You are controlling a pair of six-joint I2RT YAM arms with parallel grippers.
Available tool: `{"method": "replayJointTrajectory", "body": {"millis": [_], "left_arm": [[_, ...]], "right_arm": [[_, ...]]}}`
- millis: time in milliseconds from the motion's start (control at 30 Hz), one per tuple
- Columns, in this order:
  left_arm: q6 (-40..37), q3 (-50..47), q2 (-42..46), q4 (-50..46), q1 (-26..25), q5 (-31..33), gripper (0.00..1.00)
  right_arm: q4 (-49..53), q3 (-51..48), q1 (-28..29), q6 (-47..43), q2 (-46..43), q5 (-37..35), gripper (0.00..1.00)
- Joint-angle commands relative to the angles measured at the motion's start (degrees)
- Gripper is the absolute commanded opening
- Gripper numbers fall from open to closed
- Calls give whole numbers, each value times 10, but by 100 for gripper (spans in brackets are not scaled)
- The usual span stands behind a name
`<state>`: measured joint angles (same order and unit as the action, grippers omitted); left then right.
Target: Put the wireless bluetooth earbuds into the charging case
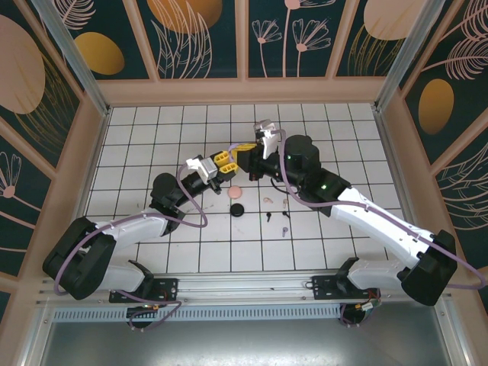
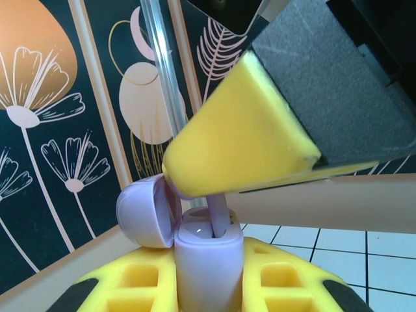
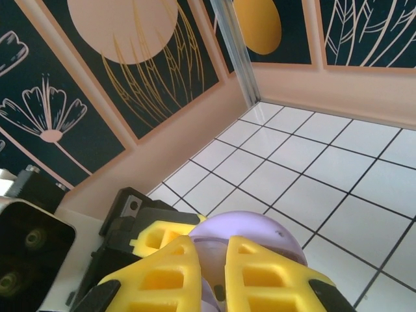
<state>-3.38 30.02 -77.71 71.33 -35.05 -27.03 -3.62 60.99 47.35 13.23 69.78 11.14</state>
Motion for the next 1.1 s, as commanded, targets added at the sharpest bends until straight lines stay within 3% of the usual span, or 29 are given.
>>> {"method": "replayJointTrajectory", "body": {"millis": [0,400,467,567,667,900,1067], "left_arm": [[7,24,16,24,-6,-15,0],[17,29,11,20,-6,-10,0],[18,28,11,19,-6,-9,0],[18,26,12,17,-6,-5,0],[22,20,9,23,-6,3,0],[41,-4,0,69,-6,17,0],[36,-15,3,72,-6,20,0]], "right_arm": [[38,-14,4,-25,-10,-12,11],[92,19,29,-74,26,4,14],[96,23,29,-71,27,-12,23],[96,31,28,-55,13,-44,51],[110,51,22,-28,-14,-73,65],[207,77,-31,66,-98,-131,71],[313,23,-73,147,-131,-180,72]]}}
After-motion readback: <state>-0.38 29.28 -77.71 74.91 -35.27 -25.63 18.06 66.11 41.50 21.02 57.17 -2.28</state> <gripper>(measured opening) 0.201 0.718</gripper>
